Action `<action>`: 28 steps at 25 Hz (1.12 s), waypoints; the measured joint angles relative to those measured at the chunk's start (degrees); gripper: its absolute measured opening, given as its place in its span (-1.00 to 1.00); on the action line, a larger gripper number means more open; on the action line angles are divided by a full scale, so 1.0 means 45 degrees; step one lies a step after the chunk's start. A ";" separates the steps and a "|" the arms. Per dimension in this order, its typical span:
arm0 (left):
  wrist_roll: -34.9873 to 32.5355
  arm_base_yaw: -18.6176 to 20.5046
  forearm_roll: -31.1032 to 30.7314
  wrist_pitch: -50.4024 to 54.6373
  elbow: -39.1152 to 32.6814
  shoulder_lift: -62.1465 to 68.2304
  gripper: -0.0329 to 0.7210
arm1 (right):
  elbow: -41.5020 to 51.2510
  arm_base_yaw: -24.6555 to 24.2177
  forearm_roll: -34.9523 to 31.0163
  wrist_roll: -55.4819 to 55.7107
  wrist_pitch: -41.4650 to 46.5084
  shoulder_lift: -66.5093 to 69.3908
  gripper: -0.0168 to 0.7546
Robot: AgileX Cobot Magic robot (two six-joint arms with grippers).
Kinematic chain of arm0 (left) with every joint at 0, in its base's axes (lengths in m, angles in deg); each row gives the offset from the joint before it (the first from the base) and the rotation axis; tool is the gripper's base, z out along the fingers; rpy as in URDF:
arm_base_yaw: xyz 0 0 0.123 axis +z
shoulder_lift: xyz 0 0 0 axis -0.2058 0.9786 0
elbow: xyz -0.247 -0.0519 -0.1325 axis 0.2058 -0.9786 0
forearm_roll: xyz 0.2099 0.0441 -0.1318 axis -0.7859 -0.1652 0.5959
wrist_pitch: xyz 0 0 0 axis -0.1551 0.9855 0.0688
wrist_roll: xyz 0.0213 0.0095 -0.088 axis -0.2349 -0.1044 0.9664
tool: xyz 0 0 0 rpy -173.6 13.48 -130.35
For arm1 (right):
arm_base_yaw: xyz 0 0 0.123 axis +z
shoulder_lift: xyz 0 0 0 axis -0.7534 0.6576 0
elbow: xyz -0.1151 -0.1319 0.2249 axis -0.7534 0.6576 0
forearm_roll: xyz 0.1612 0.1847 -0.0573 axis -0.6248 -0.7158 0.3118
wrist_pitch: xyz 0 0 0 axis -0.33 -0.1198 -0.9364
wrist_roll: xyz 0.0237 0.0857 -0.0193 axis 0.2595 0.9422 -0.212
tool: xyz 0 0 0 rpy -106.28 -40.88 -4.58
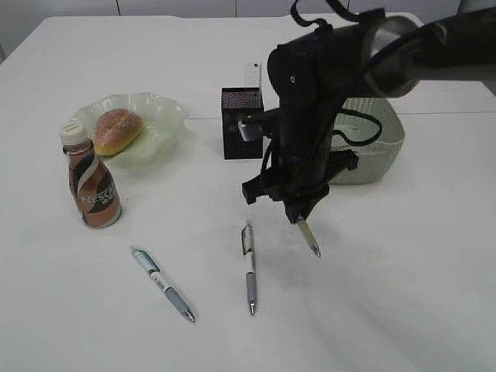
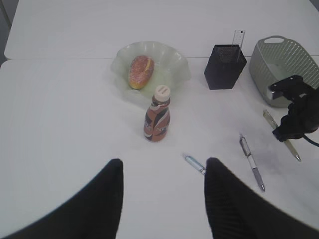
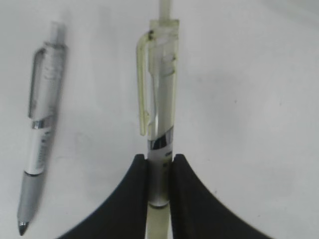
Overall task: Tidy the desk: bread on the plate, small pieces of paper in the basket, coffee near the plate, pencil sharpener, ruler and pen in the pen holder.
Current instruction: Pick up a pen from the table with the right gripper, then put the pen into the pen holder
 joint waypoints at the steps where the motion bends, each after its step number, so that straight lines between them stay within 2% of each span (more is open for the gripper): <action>1: 0.0000 0.0000 0.0000 0.0000 0.0000 0.0000 0.10 | 0.0058 0.0031 0.0013 -0.0092 -0.0361 -0.0212 -0.72; 7: 0.0058 0.0000 0.0023 0.0000 0.0000 0.0000 0.10 | 0.2073 0.0108 0.0044 -0.1224 -0.3222 -0.2189 -0.72; 14: 0.0087 0.0000 0.0023 0.0000 0.0000 0.0000 0.10 | 0.5527 0.0108 0.0044 -0.1825 -0.8262 -0.4923 -0.72; 23: 0.0256 0.0000 0.0307 0.0000 0.0000 0.0000 0.10 | 0.5911 0.0108 0.0986 -0.1875 -1.2772 -0.5391 -0.73; 28: 0.0282 0.0000 0.0386 0.0000 0.0000 0.0000 0.10 | 0.5911 -0.0254 0.1202 -0.1875 -1.6983 -0.5306 -0.73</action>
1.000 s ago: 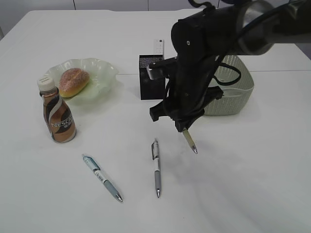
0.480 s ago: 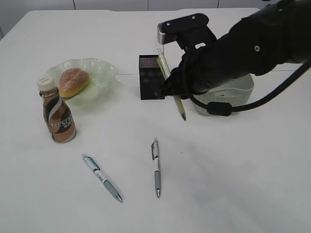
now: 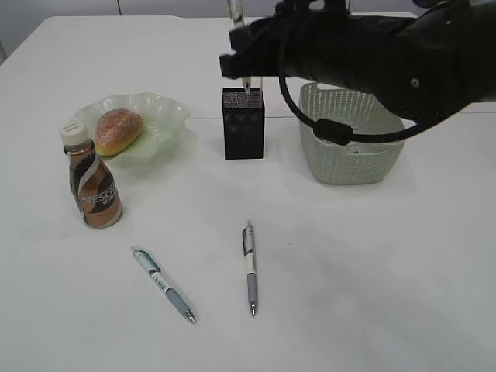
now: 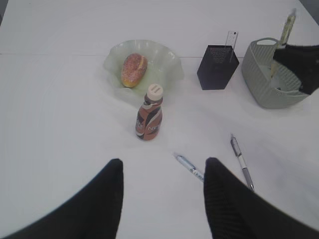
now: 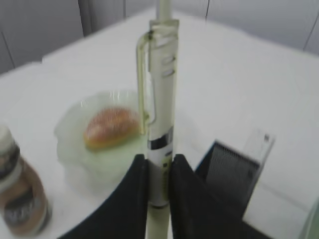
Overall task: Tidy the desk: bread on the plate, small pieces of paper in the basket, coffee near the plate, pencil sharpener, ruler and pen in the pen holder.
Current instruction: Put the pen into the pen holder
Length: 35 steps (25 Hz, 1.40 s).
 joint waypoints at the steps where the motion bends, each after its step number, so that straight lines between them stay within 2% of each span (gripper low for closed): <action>1: 0.0023 0.0000 0.0000 0.0000 0.0000 0.0000 0.10 | 0.0000 -0.0158 -0.0075 0.0000 -0.1120 0.0152 -0.73; 4: 0.0021 0.0000 0.0000 0.0000 0.0000 0.0000 0.10 | 0.0000 -0.0515 -0.0741 0.0000 -0.3571 0.0884 -0.73; 9: 0.0021 0.0000 0.0000 0.0000 0.0000 0.0000 0.10 | -0.0621 -0.0691 -0.1367 -0.0041 -0.4892 0.2485 -0.73; 14: 0.0021 0.0000 0.0000 0.0000 0.0000 0.0000 0.10 | -0.2166 -0.0691 -0.1420 -0.0572 -0.4708 0.3986 -0.73; 24: 0.0027 0.0000 0.0000 0.0000 0.0000 0.0000 0.10 | -0.5190 -0.1036 -0.1858 -0.1251 -0.2611 0.6061 -0.73; 35: 0.0027 0.0000 0.0000 0.0000 0.0000 0.0000 0.10 | -0.6413 -0.1267 -0.2313 -0.1251 -0.2103 0.7303 -0.73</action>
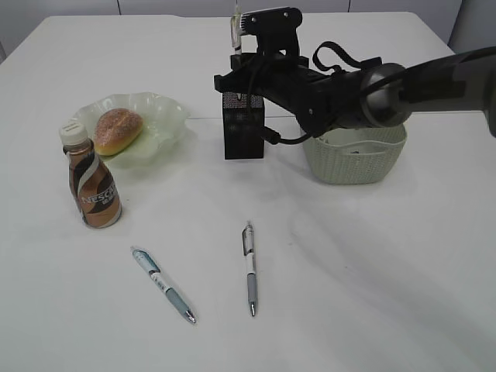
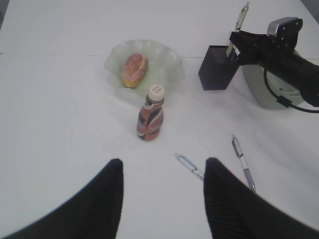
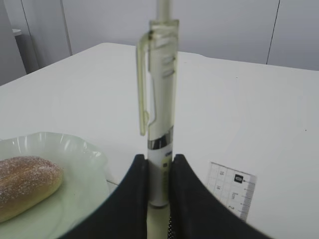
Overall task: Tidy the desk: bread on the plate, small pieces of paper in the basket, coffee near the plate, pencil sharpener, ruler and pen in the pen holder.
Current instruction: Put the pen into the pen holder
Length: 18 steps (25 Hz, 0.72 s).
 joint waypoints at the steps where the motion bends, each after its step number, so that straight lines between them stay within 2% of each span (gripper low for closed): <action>1: 0.0000 0.0000 -0.0111 0.0000 0.0000 0.0000 0.10 | -0.0085 0.0000 -0.0084 0.0000 0.0019 0.0078 -0.73; 18: 0.0021 0.0000 -0.0417 0.0000 0.0000 0.0000 0.07 | -0.0778 -0.0045 -0.0084 -0.0122 0.0181 0.0863 -0.73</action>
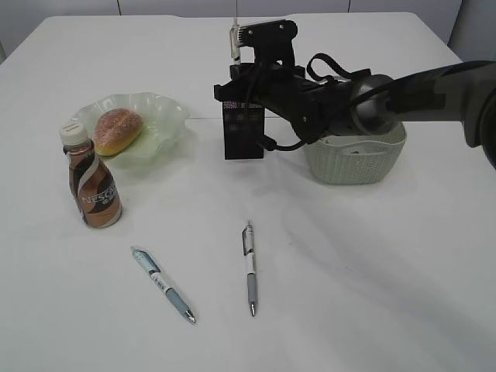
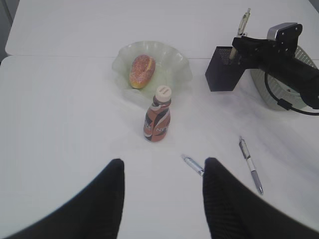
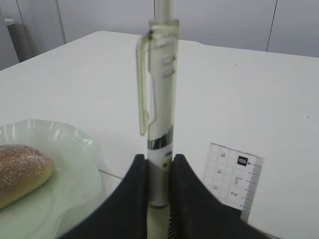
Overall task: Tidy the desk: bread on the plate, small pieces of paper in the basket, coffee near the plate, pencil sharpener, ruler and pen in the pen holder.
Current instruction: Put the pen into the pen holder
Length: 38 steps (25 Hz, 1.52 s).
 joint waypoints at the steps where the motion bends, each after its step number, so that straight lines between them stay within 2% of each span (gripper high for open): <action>1: 0.0000 0.0000 0.0000 0.0000 0.0000 0.0000 0.07 | 0.0000 0.0000 0.0000 0.0000 0.0000 0.0000 -0.73; 8: 0.0000 0.0000 0.0000 0.0000 0.0000 0.0000 0.07 | 0.0000 -0.0024 -0.0090 0.0000 0.0057 0.0000 -0.56; 14: 0.0000 0.0000 0.0000 0.0000 0.0000 0.0000 0.07 | -0.0011 -0.0016 -0.0111 -0.0024 0.0260 0.0000 -0.08; 21: 0.0000 0.0000 -0.0042 0.0000 0.0000 0.0000 0.05 | -0.0011 -0.0016 -0.0111 -0.0022 0.0995 -0.0133 0.01; 27: 0.0000 0.0000 -0.0073 0.0000 0.0000 0.0000 0.05 | -0.0011 -0.0031 -0.0307 0.0122 0.4271 -0.1721 0.02; 38: 0.0000 0.0000 -0.0080 0.0000 0.0000 0.0000 0.05 | -0.0011 -0.0046 -0.1679 0.0216 1.3209 -0.5974 0.02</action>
